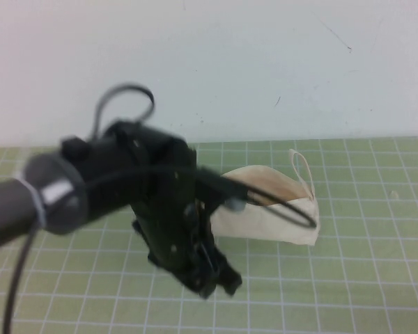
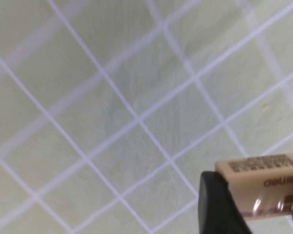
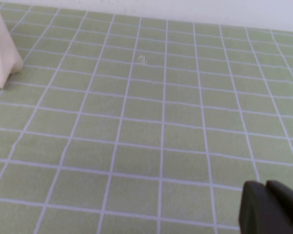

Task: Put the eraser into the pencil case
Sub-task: Pick up the eraser from the table, then place the eraser on the pencil case

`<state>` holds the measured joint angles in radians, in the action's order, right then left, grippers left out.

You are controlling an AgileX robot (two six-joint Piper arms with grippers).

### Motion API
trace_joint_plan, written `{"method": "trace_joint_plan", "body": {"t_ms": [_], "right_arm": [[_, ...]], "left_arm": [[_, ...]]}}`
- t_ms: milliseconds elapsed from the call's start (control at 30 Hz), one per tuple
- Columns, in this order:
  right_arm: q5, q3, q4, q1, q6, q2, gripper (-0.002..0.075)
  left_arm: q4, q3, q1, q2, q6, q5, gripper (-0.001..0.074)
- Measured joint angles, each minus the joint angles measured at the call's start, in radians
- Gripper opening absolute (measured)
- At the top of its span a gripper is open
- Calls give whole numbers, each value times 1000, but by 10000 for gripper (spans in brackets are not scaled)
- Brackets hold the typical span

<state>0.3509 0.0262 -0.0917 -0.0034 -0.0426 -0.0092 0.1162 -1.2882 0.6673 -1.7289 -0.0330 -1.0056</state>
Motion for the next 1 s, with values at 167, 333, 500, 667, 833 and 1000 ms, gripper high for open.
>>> {"method": "trace_joint_plan", "body": {"t_ms": [167, 333, 500, 667, 833, 1000], "right_arm": [[0, 0, 0, 0, 0, 0, -1], [0, 0, 0, 0, 0, 0, -1], [0, 0, 0, 0, 0, 0, -1], [0, 0, 0, 0, 0, 0, -1], [0, 0, 0, 0, 0, 0, -1], [0, 0, 0, 0, 0, 0, -1]], "left_arm": [[-30, -147, 0, 39, -30, -52, 284], [-68, -271, 0, 22, -41, 18, 284], [-74, -321, 0, -41, -36, 158, 284], [-74, -326, 0, -126, 11, 295, 284], [-74, -328, 0, -199, 17, 373, 284], [-80, -328, -2, -241, 26, 397, 284]]}}
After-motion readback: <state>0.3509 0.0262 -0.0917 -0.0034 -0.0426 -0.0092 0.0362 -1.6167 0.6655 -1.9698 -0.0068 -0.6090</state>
